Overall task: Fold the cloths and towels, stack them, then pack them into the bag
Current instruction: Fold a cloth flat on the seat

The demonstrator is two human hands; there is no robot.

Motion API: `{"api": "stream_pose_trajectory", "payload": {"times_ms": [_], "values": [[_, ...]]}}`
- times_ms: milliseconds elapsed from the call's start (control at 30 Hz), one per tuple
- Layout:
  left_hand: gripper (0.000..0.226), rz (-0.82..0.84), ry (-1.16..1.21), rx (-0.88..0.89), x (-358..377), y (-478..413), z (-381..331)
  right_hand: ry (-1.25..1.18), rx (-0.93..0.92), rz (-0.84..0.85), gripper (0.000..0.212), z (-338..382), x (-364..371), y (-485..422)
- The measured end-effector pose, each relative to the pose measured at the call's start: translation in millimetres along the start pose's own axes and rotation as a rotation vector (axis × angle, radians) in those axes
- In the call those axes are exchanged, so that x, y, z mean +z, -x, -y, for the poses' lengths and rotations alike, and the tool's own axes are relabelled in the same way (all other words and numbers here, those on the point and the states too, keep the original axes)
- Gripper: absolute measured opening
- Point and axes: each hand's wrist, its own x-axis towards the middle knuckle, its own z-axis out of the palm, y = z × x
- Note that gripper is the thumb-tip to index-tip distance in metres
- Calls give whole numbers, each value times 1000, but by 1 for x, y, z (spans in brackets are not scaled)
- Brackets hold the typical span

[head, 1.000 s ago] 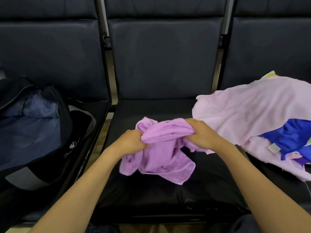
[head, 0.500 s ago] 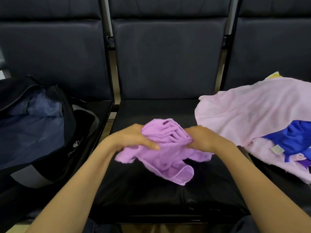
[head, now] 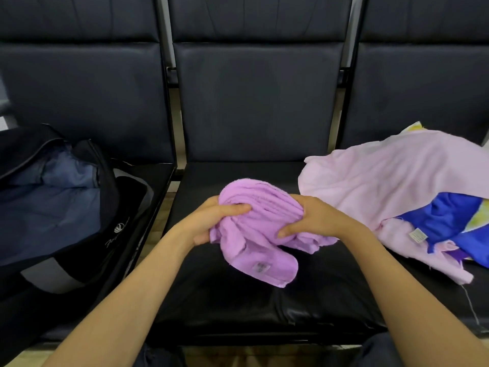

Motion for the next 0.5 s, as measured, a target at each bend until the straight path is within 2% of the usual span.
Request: {"api": "stream_pose_trajectory", "payload": {"times_ms": [67,133,200,267,333,367,433,467,500], "values": [[44,20,-134,9,1,3,-2,203,30,74,39,0,1,3],[61,37,-301,-17,-5,7,-2,506,60,96,23,1,2,3],[69,41,-525,-52,-8,12,-5,636,84,70,16,4,0,1],[49,23,-863,-51,-8,16,-13,583,55,32,13,17,-6,3],[17,-63,-1176,-43,-4,22,-28,456,27,-2,14,35,-15,8],[10,-124,-1265,-20,-2,25,-35,393,9,-16,15,46,-20,11],[12,-211,-1283,59,0,31,-52,299,-26,-46,12,63,-30,15],[13,-237,-1217,103,2,34,-62,277,-40,-70,5,69,-36,15],[11,-243,-1093,126,4,40,-71,270,-52,-102,8,75,-44,14]]}}
